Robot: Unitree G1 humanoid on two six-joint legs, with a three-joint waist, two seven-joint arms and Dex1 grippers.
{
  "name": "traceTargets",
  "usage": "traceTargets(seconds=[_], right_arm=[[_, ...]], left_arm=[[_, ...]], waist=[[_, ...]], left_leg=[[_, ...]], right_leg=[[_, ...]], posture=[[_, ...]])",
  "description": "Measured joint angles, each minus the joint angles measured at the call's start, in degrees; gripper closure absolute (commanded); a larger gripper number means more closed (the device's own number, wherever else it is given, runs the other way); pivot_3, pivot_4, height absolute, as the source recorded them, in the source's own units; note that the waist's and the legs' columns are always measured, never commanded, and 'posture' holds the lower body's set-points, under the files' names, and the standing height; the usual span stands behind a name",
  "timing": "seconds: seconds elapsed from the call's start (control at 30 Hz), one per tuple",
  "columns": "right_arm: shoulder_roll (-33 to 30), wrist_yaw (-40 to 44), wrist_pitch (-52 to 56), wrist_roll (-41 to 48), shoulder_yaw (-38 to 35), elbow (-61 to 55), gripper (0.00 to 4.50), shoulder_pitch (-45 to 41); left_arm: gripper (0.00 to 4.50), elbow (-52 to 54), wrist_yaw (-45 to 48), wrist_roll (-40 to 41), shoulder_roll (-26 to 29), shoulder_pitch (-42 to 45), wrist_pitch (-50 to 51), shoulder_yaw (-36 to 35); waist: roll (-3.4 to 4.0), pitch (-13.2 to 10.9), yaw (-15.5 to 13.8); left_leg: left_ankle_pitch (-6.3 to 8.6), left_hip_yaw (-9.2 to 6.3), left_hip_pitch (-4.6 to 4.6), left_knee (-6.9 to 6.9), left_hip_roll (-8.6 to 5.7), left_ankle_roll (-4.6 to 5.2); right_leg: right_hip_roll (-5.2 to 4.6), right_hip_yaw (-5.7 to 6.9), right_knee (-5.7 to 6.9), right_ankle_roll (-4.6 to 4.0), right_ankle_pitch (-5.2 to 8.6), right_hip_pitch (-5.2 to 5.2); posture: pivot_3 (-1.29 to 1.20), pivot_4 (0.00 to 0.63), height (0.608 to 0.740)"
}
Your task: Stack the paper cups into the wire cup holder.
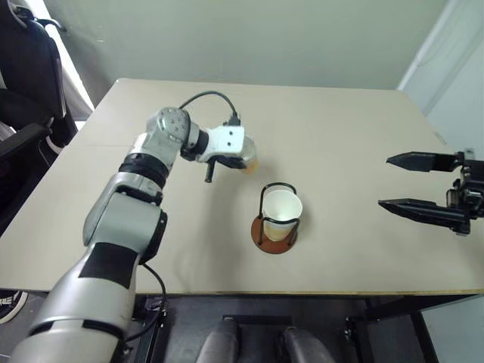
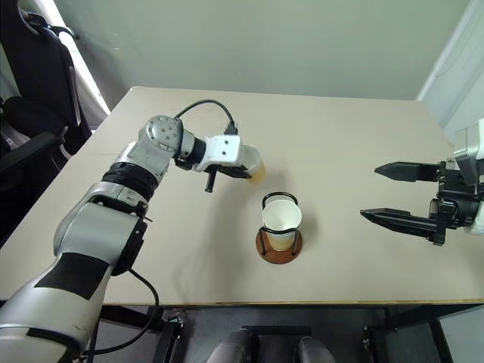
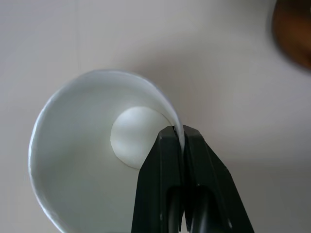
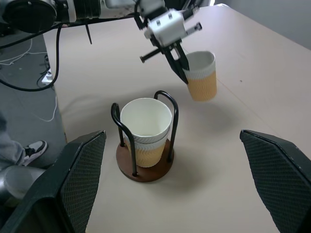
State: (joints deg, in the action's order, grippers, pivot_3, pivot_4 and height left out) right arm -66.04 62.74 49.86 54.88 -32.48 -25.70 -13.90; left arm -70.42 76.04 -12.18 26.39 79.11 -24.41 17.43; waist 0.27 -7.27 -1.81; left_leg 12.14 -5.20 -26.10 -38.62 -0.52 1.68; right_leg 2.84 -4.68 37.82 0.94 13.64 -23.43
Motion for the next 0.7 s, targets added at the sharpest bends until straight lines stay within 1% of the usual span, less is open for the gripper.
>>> traceTargets(seconds=[0.07, 0.1, 0.17, 0.2, 0.23, 0.3, 0.33, 0.4, 0.43, 0.5, 0.7], right_arm=[[-0.39, 0.21, -0.26, -0.23, 0.01, 0.76, 0.0, -0.22], [-0.65, 0.3, -0.39, -0.42, 0.04, 1.03, 0.0, -0.42], [-0.89, 0.55, -0.69, -0.69, 0.13, 1.55, 0.0, -0.78], [-1.12, 0.67, -0.8, -0.74, 0.26, 1.69, 0.0, -1.01], [-1.28, 0.82, -0.9, -0.85, 0.55, 1.89, 0.0, -1.35], [-1.52, 1.0, -1.19, -1.12, 0.93, 2.07, 0.0, -1.59], [-1.53, 1.11, -1.36, -1.15, 1.15, 2.11, 0.0, -1.68], [-1.53, 1.23, -1.56, -1.18, 1.64, 2.41, 0.0, -1.84], [-1.53, 1.27, -1.65, -1.19, 1.77, 2.46, 0.0, -1.86], [-1.53, 1.3, -1.99, -1.19, 2.02, 2.45, 0.0, -2.01], [-1.52, 1.28, -2.49, -1.23, 2.2, 2.4, 0.0, -2.13]], left_arm=[[4.47, 0.91, 5.49, 4.59, -0.18, 2.77, 3.31, -3.72], [4.47, 2.8, 8.96, 7.41, -0.23, 4.59, 5.59, -5.63], [4.47, 8.21, 13.04, 13.17, -0.1, 7.26, 9.75, -6.81], [4.47, 13.08, 13.87, 17.05, 0.71, 7.27, 12.54, -5.92], [4.47, 21.08, 14.22, 23.58, 3.06, 6.45, 17.27, -2.77], [4.47, 32.81, 14.49, 32.93, 7.19, 4.35, 23.54, 2.31], [4.47, 38.12, 14.55, 36.92, 9.5, 2.88, 25.82, 5.1], [4.47, 44.89, 14.62, 41.77, 12.88, 0.7, 28.13, 10.51], [4.47, 47.6, 14.65, 43.18, 14.53, -0.24, 28.33, 14.04], [4.47, 49.03, 14.66, 44.02, 15.33, -0.69, 27.98, 18.45], [4.47, 49.27, 14.66, 44.33, 15.56, -0.57, 25.07, 23.26]], waist=[[-0.04, -0.02, -0.02], [-0.04, -0.02, -0.02], [-0.04, -0.02, -0.02], [0.0, 0.0, 0.01], [0.01, 0.0, 0.17], [0.04, 0.02, 0.35], [0.06, 0.04, 0.42], [0.07, 0.04, 0.47], [0.07, 0.03, 0.54], [0.07, 0.03, 0.32], [0.08, 0.03, 0.12]], left_leg=[[0.03, 0.0, -0.08, -0.06, -0.01, 0.05], [0.07, 0.01, -0.13, -0.1, -0.02, 0.11], [0.13, 0.04, -0.14, -0.17, -0.04, 0.2], [0.15, 0.12, -0.12, -0.18, -0.04, 0.23], [0.15, 0.24, -0.08, -0.2, -0.03, 0.24], [0.15, 0.44, 0.04, -0.25, 0.03, 0.23], [0.15, 0.53, 0.09, -0.27, 0.04, 0.24], [0.16, 0.55, 0.11, -0.38, 0.06, 0.25], [0.16, 0.55, 0.13, -0.45, 0.08, 0.26], [0.19, 0.51, 0.13, -0.47, 0.1, 0.31], [0.19, 0.54, 0.19, -0.52, 0.09, 0.32]], right_leg=[[0.0, 0.0, -0.01, 0.01, 0.0, -0.03], [-0.02, 0.0, -0.03, 0.02, 0.0, -0.04], [-0.05, -0.01, -0.1, 0.05, 0.01, -0.01], [-0.08, -0.08, -0.13, 0.07, 0.01, 0.0], [-0.08, -0.12, -0.13, 0.1, 0.01, 0.03], [-0.08, -0.17, -0.08, 0.18, 0.06, 0.08], [-0.08, -0.24, -0.04, 0.21, 0.08, 0.08], [-0.08, -0.27, 0.06, 0.25, 0.1, 0.07], [-0.08, -0.27, 0.12, 0.25, 0.1, 0.08], [-0.09, -0.27, 0.14, 0.22, -0.01, 0.08], [-0.13, -0.27, 0.12, 0.08, -0.22, 0.13]], posture=[[0.0, 0.15, 0.74], [0.0, 0.15, 0.74], [0.0, 0.15, 0.74], [0.0, 0.15, 0.74], [0.0, 0.15, 0.74], [0.0, 0.15, 0.74], [0.0, 0.15, 0.74], [0.0, 0.15, 0.74], [0.0, 0.15, 0.74], [0.0, 0.15, 0.74], [0.0, 0.15, 0.74]])
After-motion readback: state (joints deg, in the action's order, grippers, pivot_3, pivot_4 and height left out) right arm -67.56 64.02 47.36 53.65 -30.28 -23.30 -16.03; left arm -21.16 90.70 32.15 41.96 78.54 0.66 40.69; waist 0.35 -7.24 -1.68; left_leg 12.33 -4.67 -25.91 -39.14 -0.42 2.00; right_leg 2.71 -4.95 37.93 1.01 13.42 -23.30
